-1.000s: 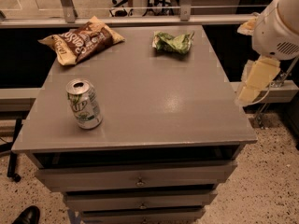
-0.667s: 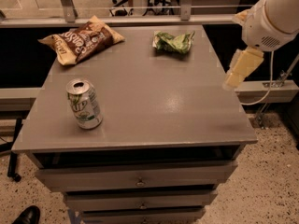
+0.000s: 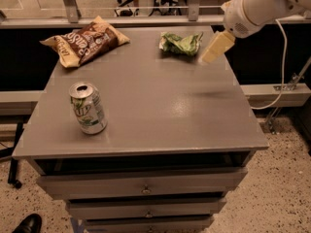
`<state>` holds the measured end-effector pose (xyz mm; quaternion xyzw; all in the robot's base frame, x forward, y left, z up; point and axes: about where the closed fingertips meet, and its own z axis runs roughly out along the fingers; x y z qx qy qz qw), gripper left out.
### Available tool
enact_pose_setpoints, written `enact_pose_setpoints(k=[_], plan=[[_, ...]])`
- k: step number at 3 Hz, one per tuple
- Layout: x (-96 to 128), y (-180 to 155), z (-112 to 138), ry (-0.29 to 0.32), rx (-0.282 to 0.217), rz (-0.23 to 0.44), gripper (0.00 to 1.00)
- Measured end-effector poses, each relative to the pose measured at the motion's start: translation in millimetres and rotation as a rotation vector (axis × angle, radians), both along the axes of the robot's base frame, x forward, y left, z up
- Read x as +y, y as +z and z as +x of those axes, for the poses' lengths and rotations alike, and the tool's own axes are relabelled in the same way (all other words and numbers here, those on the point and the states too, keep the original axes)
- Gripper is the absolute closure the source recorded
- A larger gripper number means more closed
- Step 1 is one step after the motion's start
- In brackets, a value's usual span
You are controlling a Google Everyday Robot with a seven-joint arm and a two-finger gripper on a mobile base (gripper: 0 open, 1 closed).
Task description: Move green jalapeno chip bag near 7up can
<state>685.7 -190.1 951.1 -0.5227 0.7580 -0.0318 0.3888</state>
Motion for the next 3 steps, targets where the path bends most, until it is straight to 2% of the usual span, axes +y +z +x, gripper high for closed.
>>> enact_pose_setpoints(k=[1,2,3], plan=[[24,-17,67,-0.044,-0.021,0.138,0.0],[35,-37,102,-0.087,-0.007,0.223,0.0],[55,-55,111,-0.112,0.059,0.289,0.0]])
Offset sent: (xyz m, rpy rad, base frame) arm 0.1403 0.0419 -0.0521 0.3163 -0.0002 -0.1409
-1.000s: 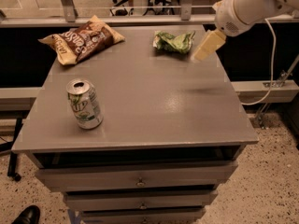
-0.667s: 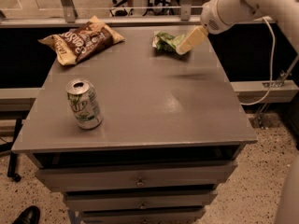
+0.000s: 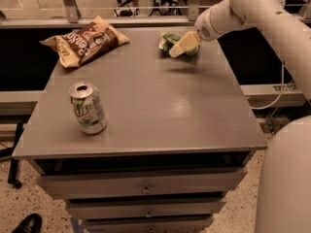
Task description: Move green jalapeno chip bag near 7up can
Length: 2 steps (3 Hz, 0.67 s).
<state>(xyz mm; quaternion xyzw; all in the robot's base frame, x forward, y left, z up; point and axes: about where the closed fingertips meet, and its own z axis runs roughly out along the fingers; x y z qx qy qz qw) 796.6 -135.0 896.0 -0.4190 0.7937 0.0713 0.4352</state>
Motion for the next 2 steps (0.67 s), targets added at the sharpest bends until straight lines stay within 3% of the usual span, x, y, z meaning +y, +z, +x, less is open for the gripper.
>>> enact_pose_setpoints(k=[1,2], plan=[[14,-14,-2,0.002,0.05,0.022,0.12],[24,-35,-5,0.007,0.093,0.031,0.35]])
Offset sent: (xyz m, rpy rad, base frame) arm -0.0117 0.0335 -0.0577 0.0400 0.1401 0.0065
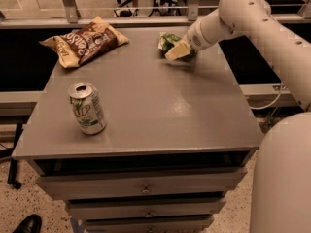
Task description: Move green jalapeno chip bag near 7up can
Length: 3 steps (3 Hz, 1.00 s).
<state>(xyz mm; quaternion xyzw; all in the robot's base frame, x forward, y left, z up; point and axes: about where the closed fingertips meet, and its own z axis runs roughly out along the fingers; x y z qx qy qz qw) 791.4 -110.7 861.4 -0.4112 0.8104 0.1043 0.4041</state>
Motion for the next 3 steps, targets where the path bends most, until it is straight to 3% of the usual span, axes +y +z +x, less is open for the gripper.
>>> enact_pose_setpoints(k=[1,2,3], plan=[[9,-19,-2,0.007,0.025,0.003,0.67],[8,-11,3,0.016,-0.008,-0.018,0.9],[4,11,4,0.033,-0.054,-0.029,1.0]])
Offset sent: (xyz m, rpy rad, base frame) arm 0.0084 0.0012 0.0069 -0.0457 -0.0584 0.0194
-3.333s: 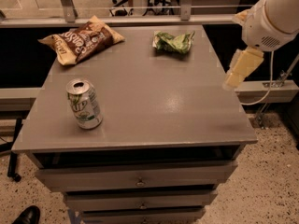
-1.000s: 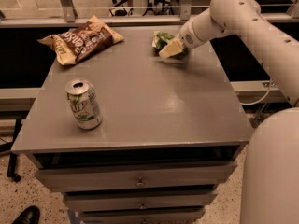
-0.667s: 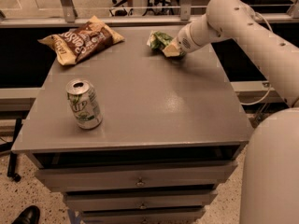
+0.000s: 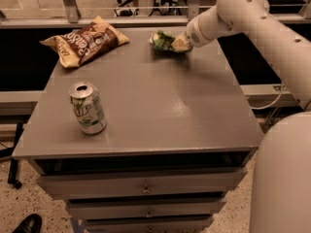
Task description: Move green jalapeno chip bag near 7up can
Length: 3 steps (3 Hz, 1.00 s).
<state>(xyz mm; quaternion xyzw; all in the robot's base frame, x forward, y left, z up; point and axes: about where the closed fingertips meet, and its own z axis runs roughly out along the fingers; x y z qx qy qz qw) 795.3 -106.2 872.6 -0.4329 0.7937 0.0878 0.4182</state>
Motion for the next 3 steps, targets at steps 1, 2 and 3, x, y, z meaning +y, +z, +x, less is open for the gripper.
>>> enact_pose_setpoints(k=[1,2,3], plan=[[-7,57,-23,0.092,-0.094,-0.002,1.0],[-13,94,-50,0.138,-0.163,-0.012,1.0],[-14,98,-52,0.143,-0.172,-0.015,1.0]])
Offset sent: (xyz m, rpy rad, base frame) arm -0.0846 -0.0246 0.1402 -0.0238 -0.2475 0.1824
